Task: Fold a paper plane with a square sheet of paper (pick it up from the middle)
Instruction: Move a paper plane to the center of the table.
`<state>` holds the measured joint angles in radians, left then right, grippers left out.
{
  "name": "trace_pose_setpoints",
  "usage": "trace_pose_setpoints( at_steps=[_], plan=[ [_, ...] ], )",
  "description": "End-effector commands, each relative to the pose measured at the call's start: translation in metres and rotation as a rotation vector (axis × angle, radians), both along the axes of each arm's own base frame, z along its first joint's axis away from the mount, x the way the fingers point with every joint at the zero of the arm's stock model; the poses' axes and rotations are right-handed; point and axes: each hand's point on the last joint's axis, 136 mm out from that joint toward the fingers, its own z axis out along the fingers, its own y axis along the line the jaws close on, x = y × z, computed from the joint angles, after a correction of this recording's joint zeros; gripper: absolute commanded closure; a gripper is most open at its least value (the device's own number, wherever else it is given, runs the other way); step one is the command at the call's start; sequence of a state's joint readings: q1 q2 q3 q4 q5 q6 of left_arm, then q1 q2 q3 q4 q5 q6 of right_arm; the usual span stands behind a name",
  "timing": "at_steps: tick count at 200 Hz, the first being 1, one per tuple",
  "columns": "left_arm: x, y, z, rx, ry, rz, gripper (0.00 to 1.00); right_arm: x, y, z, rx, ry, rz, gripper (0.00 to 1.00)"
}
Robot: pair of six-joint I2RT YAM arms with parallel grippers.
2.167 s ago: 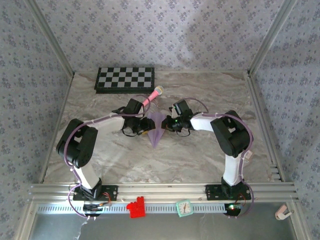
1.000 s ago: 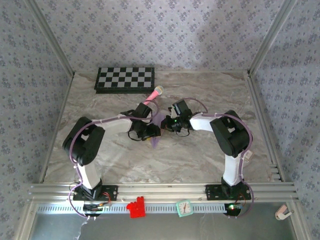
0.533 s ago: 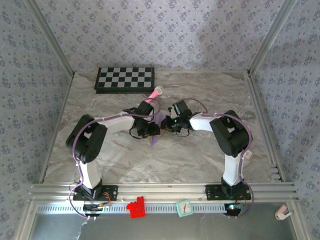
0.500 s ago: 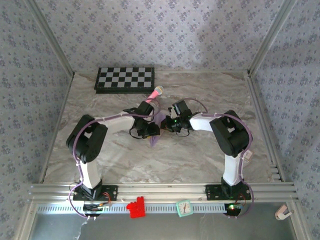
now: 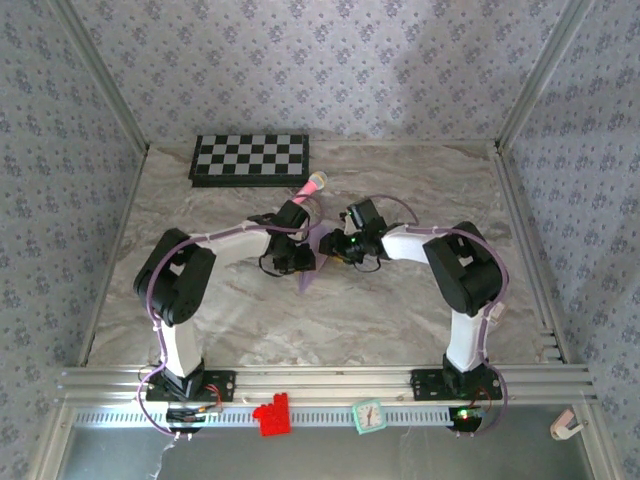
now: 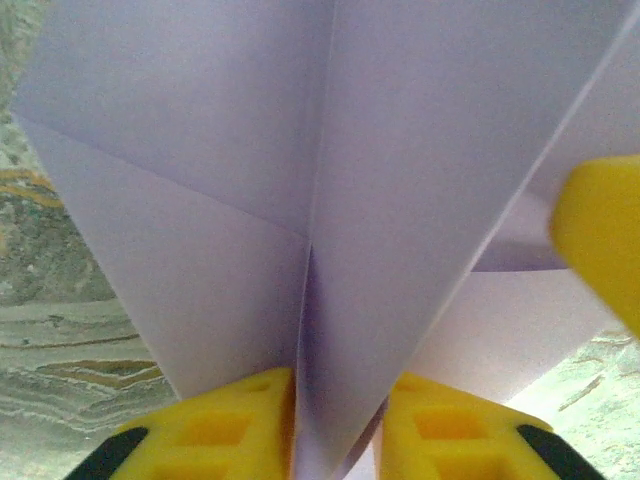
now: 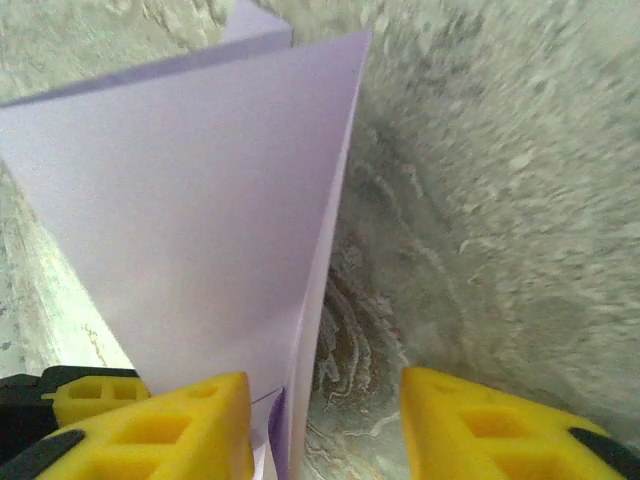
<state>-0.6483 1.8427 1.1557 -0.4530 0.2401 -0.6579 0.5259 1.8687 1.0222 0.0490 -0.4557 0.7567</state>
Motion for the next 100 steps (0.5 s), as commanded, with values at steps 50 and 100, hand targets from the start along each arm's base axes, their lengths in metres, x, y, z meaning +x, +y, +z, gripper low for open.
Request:
trace_pose_setpoints(
  at_steps=[50, 100],
  plan=[
    [0.017, 0.004, 0.019, 0.080, -0.085, -0.059, 0.96, 0.008, -0.071, 0.036, -0.143, -0.154, -0.180, 0.35],
    [0.053, 0.010, 0.035, 0.226, -0.169, -0.036, 0.96, 0.002, -0.144, 0.076, -0.319, -0.325, -0.358, 0.25]
  ],
)
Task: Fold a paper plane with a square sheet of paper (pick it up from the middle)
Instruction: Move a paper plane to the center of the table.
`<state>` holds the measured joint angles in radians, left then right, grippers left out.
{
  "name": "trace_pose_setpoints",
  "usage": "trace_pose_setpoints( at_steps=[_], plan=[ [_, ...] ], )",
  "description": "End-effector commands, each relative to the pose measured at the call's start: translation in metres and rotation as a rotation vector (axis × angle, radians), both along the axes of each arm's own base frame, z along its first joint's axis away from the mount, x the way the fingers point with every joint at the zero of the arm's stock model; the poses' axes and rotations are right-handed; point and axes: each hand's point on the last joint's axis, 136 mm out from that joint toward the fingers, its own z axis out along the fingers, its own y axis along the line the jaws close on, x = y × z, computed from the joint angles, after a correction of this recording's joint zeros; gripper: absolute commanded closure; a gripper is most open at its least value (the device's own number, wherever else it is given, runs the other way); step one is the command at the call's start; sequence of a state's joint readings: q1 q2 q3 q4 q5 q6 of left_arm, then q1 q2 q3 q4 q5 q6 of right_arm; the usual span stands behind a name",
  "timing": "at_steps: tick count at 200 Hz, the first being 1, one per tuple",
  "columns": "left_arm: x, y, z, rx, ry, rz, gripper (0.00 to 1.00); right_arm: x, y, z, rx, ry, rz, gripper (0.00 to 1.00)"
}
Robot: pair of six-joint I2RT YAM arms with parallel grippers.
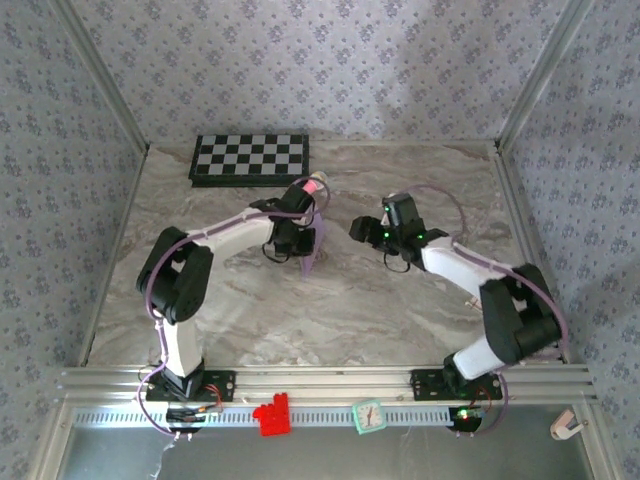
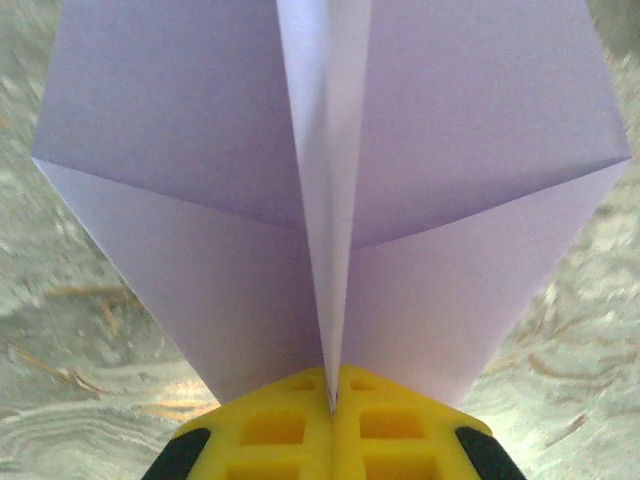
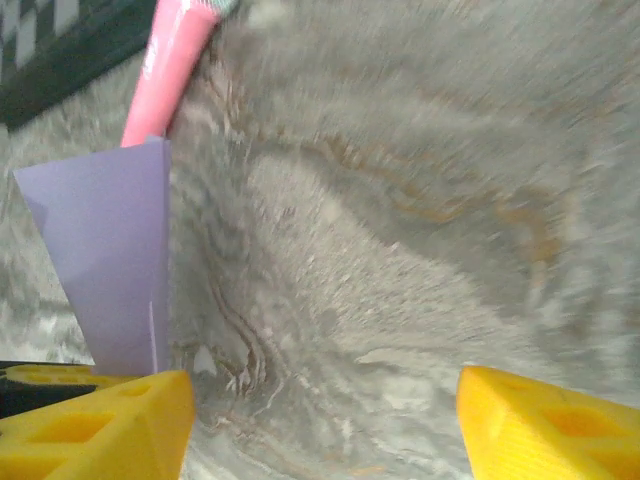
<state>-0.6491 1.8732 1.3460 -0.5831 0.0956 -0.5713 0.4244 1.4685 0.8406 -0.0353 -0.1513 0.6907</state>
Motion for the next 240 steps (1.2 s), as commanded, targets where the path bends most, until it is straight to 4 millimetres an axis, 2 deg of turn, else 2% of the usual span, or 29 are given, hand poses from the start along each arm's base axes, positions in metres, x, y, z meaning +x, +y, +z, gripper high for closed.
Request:
trace_pose_setpoints(
  at_steps=[1, 15, 32, 76, 113, 119, 123, 146, 201, 240],
  plan=[
    [0.015, 0.009, 0.001, 0.122, -0.037, 0.000, 0.96, -0.007, -0.044, 0.007, -0.150, -0.057, -0.111, 0.25],
    [0.030, 0.003, 0.005, 0.131, -0.069, 0.004, 0.96, -0.012, -0.061, 0.013, -0.201, -0.095, -0.129, 0.21],
    [0.039, -0.002, 0.003, 0.160, -0.066, -0.004, 0.96, -0.018, -0.074, 0.018, -0.208, -0.120, -0.158, 0.14],
    [0.061, -0.027, -0.008, 0.208, -0.062, 0.007, 0.94, -0.033, -0.091, 0.020, -0.206, -0.144, -0.184, 0.05],
    [0.067, -0.034, -0.020, 0.245, -0.029, 0.058, 0.93, -0.041, -0.093, 0.020, -0.183, -0.148, -0.176, 0.05],
    [0.065, -0.034, -0.026, 0.256, -0.015, 0.059, 0.93, -0.042, -0.094, 0.019, -0.183, -0.145, -0.176, 0.05],
    [0.070, -0.038, -0.020, 0.241, -0.029, 0.064, 0.93, -0.043, -0.094, 0.018, -0.182, -0.143, -0.177, 0.05],
    [0.070, -0.044, -0.025, 0.238, -0.020, 0.064, 0.92, -0.045, -0.093, 0.015, -0.161, -0.135, -0.175, 0.05],
    [0.068, -0.044, -0.037, 0.257, 0.004, 0.060, 0.78, -0.046, -0.091, 0.014, -0.134, -0.131, -0.172, 0.05],
    [0.067, -0.045, -0.043, 0.256, 0.019, 0.064, 0.76, -0.045, -0.091, 0.012, -0.133, -0.127, -0.172, 0.05]
  ],
)
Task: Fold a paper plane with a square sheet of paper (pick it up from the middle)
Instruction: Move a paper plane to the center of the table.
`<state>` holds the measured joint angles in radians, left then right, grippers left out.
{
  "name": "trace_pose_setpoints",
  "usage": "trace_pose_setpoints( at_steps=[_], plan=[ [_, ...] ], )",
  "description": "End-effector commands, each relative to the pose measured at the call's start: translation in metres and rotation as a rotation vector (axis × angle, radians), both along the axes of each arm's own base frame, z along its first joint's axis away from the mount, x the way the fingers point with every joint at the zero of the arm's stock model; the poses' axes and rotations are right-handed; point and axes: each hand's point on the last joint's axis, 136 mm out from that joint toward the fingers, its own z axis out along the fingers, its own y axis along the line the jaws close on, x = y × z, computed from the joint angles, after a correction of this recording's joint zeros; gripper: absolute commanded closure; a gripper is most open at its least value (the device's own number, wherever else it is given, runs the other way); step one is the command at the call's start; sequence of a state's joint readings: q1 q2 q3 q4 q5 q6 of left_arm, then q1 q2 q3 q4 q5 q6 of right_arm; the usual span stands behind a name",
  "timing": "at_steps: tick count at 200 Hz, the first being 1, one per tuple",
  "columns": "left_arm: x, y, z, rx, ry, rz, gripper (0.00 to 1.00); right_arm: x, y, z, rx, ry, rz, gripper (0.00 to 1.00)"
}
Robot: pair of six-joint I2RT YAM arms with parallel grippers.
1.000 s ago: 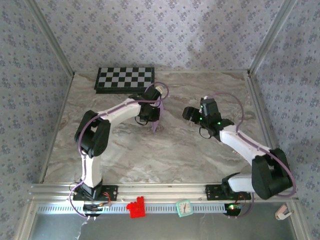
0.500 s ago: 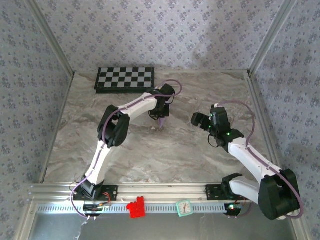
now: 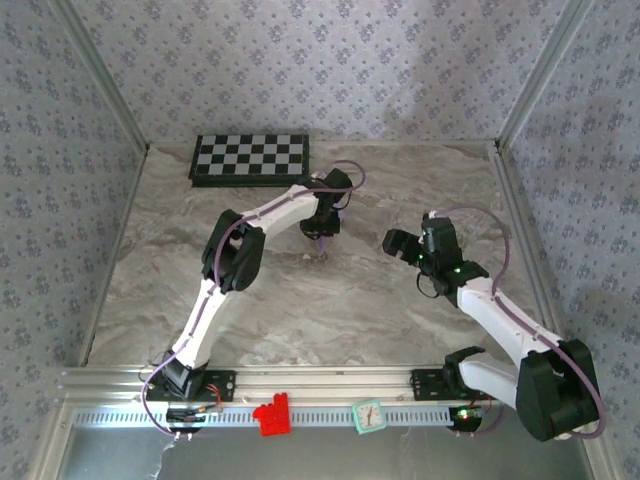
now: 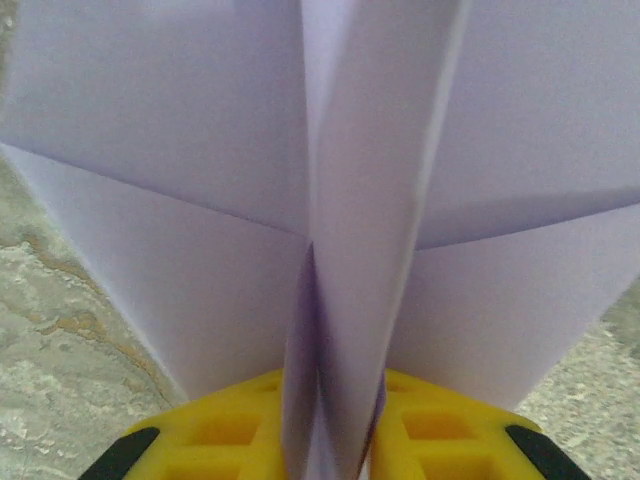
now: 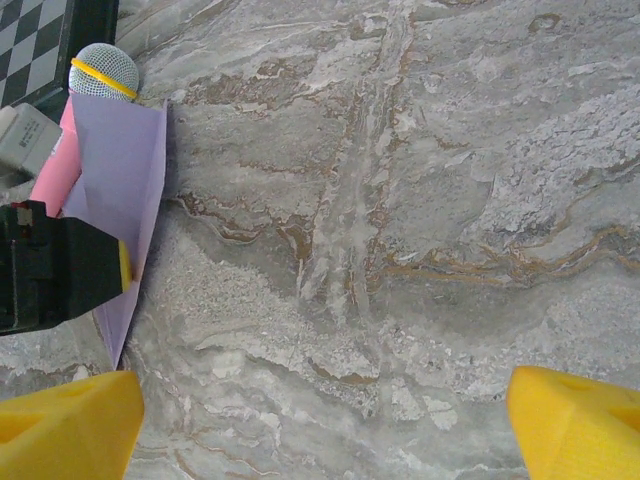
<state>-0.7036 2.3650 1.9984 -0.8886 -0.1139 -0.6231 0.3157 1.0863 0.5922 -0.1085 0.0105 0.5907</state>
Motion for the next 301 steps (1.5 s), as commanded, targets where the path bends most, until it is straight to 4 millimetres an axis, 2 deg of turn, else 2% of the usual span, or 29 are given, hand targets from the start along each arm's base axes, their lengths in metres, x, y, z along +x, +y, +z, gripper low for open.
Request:
trace_pose_setpoints(
  at_steps=[1, 76, 114, 128, 148, 187, 245, 283, 301],
  plan=[
    [-0.006, -0.001, -0.006, 0.021, 0.023, 0.008, 0.76, -0.002, -0.002, -0.001, 0.011, 0.001, -0.007, 0.05],
    [-0.016, 0.004, -0.028, 0.062, 0.073, 0.044, 0.63, -0.002, -0.002, -0.003, 0.015, 0.009, -0.007, 0.05],
    [-0.020, 0.007, -0.037, 0.091, 0.086, 0.049, 0.61, -0.001, -0.001, -0.004, 0.019, 0.012, -0.008, 0.05],
    [-0.020, 0.007, -0.038, 0.092, 0.087, 0.052, 0.63, -0.001, -0.001, -0.005, 0.020, 0.013, -0.008, 0.05],
    [-0.016, 0.003, -0.025, 0.074, 0.066, 0.049, 0.67, -0.001, -0.001, -0.005, 0.021, 0.016, -0.007, 0.05],
    [-0.004, -0.008, 0.018, 0.000, -0.012, 0.053, 0.68, 0.000, -0.001, -0.004, 0.022, 0.012, -0.006, 0.05],
    [0.001, -0.012, 0.060, -0.062, -0.075, 0.061, 0.69, 0.001, -0.004, -0.002, 0.012, 0.012, -0.022, 0.04],
    [0.001, -0.009, 0.086, -0.083, -0.118, 0.068, 0.64, 0.004, -0.006, 0.006, -0.006, -0.002, -0.024, 0.02],
    [0.001, -0.004, 0.105, -0.089, -0.152, 0.079, 0.61, 0.008, -0.008, 0.015, -0.027, -0.015, -0.022, 0.01]
  ],
)
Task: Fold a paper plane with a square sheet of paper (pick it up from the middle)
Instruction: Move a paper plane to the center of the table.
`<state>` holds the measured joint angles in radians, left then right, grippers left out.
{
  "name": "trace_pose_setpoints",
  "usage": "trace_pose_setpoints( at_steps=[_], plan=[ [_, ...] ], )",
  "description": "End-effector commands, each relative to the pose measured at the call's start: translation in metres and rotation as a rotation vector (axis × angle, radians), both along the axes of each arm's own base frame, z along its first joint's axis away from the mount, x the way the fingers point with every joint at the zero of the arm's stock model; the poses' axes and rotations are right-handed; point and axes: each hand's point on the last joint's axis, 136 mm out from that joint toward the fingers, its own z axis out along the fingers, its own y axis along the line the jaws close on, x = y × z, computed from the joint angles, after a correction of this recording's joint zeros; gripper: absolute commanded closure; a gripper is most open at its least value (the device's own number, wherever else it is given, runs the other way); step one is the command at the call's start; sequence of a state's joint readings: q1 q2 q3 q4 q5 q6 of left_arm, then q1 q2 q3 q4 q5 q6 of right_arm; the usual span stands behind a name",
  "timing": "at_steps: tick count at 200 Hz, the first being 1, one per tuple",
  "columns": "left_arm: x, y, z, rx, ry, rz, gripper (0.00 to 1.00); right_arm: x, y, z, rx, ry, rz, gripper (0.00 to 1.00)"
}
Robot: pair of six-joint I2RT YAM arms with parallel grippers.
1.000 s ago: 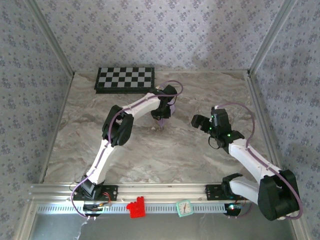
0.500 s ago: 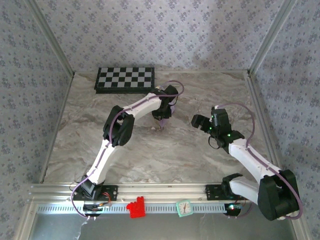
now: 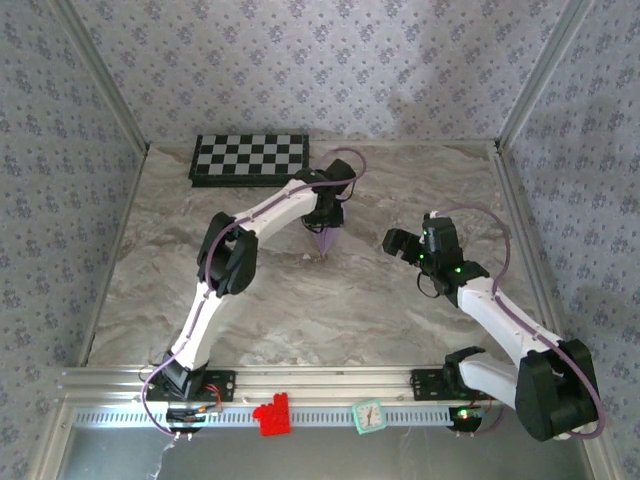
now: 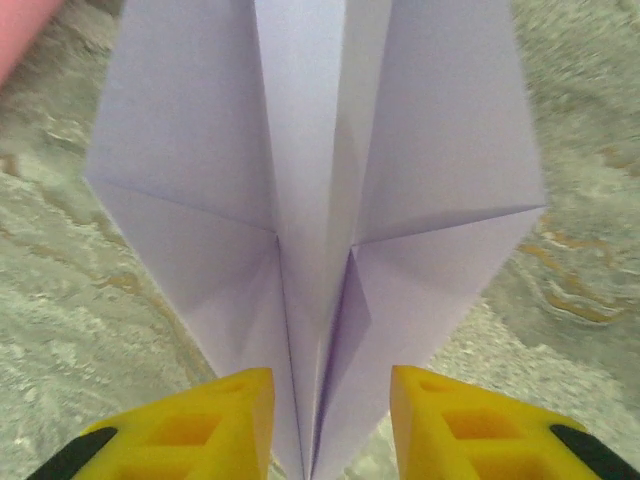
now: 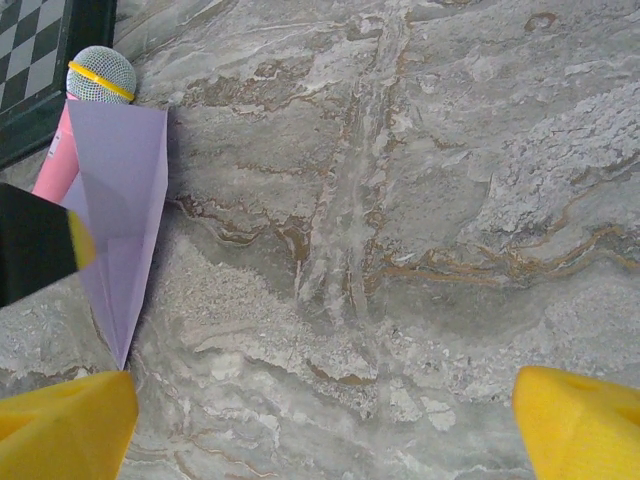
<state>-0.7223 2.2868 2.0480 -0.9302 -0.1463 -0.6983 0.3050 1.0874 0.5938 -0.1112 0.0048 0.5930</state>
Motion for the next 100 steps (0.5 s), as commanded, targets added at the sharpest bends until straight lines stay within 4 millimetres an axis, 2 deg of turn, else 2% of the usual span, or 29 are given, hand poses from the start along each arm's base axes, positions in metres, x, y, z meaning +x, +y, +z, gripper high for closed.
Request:
trace_pose_setpoints(
  at_steps=[1, 27, 49, 53, 67, 85, 100],
  plan=[
    [-0.001, 0.004, 0.054, -0.032, -0.076, 0.019, 0.61, 0.007, -0.006, 0.016, -0.033, -0.020, -0.014, 0.00],
    [0.001, 0.022, 0.100, -0.033, -0.189, 0.048, 0.52, 0.017, -0.015, 0.046, -0.093, -0.079, -0.022, 0.00],
    [0.005, 0.054, 0.150, -0.041, -0.336, 0.103, 0.40, 0.027, -0.023, 0.074, -0.154, -0.135, -0.030, 0.00],
    [0.003, 0.062, 0.149, -0.025, -0.348, 0.113, 0.36, 0.029, -0.026, 0.079, -0.173, -0.147, -0.036, 0.00],
    [0.005, 0.094, 0.172, -0.005, -0.458, 0.160, 0.22, 0.036, -0.036, 0.094, -0.233, -0.177, -0.061, 0.00],
    [0.006, 0.140, 0.189, 0.033, -0.586, 0.217, 0.09, 0.043, -0.054, 0.111, -0.317, -0.212, -0.125, 0.00],
    [0.004, 0.183, 0.189, 0.060, -0.645, 0.275, 0.02, 0.046, -0.071, 0.119, -0.382, -0.238, -0.182, 0.00]
  ],
)
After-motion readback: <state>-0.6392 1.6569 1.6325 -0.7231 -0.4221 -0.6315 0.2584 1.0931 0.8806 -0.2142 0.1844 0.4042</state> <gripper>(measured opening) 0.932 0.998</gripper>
